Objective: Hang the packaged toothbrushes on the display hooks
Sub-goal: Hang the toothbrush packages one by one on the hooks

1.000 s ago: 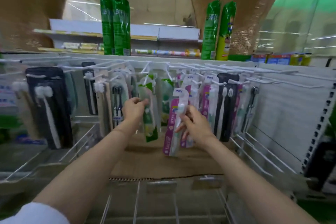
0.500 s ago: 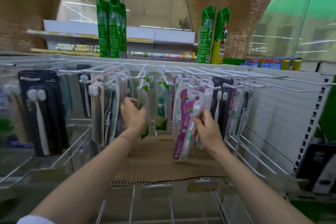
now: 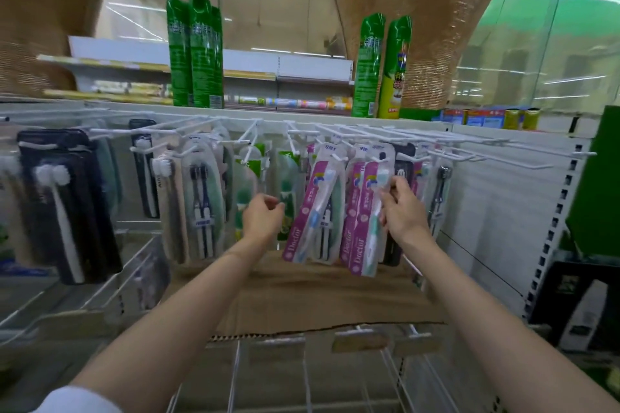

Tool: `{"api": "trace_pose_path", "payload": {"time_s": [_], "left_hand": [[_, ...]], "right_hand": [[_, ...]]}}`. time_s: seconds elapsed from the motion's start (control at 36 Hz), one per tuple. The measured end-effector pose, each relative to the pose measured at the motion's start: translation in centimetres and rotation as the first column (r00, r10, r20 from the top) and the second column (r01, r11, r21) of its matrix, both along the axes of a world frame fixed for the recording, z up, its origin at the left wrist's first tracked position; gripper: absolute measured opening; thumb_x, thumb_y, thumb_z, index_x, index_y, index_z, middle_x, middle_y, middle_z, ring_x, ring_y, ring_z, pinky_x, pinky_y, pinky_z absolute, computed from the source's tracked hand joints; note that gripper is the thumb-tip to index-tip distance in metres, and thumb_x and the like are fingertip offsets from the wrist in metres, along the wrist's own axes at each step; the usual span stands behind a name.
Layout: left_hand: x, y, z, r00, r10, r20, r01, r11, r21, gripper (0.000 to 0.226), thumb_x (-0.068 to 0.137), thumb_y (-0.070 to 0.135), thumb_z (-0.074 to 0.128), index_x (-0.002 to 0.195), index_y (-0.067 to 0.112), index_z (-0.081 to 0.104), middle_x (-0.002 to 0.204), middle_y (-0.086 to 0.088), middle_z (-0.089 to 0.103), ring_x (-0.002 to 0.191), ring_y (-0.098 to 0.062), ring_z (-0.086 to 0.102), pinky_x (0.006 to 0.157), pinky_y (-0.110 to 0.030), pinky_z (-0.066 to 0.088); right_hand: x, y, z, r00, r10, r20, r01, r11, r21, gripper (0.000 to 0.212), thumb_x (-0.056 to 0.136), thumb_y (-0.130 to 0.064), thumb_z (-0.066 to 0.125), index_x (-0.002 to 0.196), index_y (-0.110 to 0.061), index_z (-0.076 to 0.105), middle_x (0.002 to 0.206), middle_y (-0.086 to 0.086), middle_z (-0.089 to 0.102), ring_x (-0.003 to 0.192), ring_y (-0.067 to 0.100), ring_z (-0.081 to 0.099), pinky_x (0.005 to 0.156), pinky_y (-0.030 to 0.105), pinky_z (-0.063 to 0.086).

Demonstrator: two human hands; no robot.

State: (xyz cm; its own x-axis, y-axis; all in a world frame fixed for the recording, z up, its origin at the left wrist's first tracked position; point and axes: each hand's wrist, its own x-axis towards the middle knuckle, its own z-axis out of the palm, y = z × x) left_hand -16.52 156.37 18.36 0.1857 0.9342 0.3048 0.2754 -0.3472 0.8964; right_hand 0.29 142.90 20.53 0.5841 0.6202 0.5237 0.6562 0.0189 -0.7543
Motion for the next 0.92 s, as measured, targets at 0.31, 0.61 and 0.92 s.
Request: {"api": "trace_pose_path", "payload": {"time_s": [0.31,0.61,0.92], "left_hand": [[2.3,3.4,1.3,0.992,-0.123,0.009,0.122,0.977,-0.175,0.049,0.095,0.016,0.049,0.141,0.015,0.033,0.129,-0.012,0.056,0.114,-0.030,0.056,0.098,-0.041,0.045],[3.4,4.0,0.4,0.992,-0.106,-0.073,0.097,0.988,-0.123,0.036,0.088,0.018,0.062,0.118,0.011,0.045,0.110,-0.004,0.055,0.093,-0.019,0.056,0.073,-0.029,0.044],[1.8,0.0,0.1,0.991,0.019,-0.130,0.000,0.990,0.142,0.022,0.094,0.017,0.051,0.111,0.005,0.046,0.105,-0.013,0.060,0.094,-0.026,0.060,0.071,-0.029,0.042]], "right_hand": [[-0.6,-0.2,-0.5,0.985,-0.091,0.143,0.090,0.996,0.012,0.023,0.092,-0.033,0.056,0.088,-0.013,0.046,0.083,0.004,0.053,0.079,0.023,0.051,0.067,0.030,0.037],[-4.2,0.6,-1.2,0.889,0.435,0.140,-0.353,0.849,-0.394,0.029,0.098,-0.030,0.046,0.076,-0.014,0.057,0.078,0.004,0.068,0.049,0.006,0.059,0.057,0.022,0.049],[-7.7,3.2,-1.0,0.954,0.301,0.016,-0.289,0.929,-0.233,0.030,0.099,-0.025,0.044,0.127,-0.015,0.048,0.108,0.012,0.066,0.074,0.024,0.068,0.053,0.018,0.052]]}}
